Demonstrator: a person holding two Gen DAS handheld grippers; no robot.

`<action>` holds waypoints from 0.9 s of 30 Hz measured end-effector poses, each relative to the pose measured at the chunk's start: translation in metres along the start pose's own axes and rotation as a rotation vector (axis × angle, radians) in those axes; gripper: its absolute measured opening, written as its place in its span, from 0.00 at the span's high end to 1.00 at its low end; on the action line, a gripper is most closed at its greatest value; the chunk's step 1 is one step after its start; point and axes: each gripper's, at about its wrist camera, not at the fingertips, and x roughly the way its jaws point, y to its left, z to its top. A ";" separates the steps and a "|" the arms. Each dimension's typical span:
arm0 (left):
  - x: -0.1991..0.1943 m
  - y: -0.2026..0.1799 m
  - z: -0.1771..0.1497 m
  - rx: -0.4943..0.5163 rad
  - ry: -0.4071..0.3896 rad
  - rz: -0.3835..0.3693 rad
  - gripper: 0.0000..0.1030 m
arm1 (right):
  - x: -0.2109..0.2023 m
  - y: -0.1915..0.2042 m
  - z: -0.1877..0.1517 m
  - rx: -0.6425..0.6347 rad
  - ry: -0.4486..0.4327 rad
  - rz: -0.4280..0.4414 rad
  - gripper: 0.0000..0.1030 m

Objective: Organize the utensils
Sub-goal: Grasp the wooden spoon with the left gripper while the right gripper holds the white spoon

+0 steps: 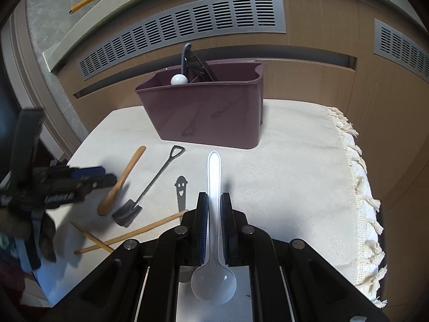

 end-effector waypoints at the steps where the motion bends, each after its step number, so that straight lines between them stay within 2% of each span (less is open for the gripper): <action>1: 0.006 0.000 0.004 -0.004 0.009 0.001 0.59 | 0.000 -0.001 -0.001 0.006 0.001 -0.001 0.92; 7: 0.033 -0.004 0.015 0.011 0.036 0.079 0.60 | -0.004 -0.006 -0.007 0.016 -0.011 0.001 0.92; 10: 0.035 -0.006 0.014 0.028 0.018 0.104 0.62 | -0.009 -0.005 -0.009 0.010 -0.024 -0.010 0.92; 14: 0.038 -0.010 0.018 0.020 0.024 0.115 0.63 | -0.013 -0.005 -0.010 0.005 -0.035 -0.021 0.92; 20: 0.042 -0.007 0.029 -0.024 0.077 0.107 0.64 | -0.020 -0.002 -0.012 0.028 -0.043 -0.031 0.92; 22: 0.043 -0.006 0.030 -0.024 0.062 0.122 0.80 | -0.027 -0.001 -0.014 0.030 -0.062 -0.027 0.92; 23: 0.042 -0.005 0.029 -0.027 0.055 0.115 0.84 | -0.029 -0.001 -0.014 0.037 -0.067 -0.024 0.92; 27: 0.036 -0.001 0.023 -0.054 0.038 0.086 0.89 | -0.036 -0.004 -0.014 0.079 -0.078 -0.004 0.92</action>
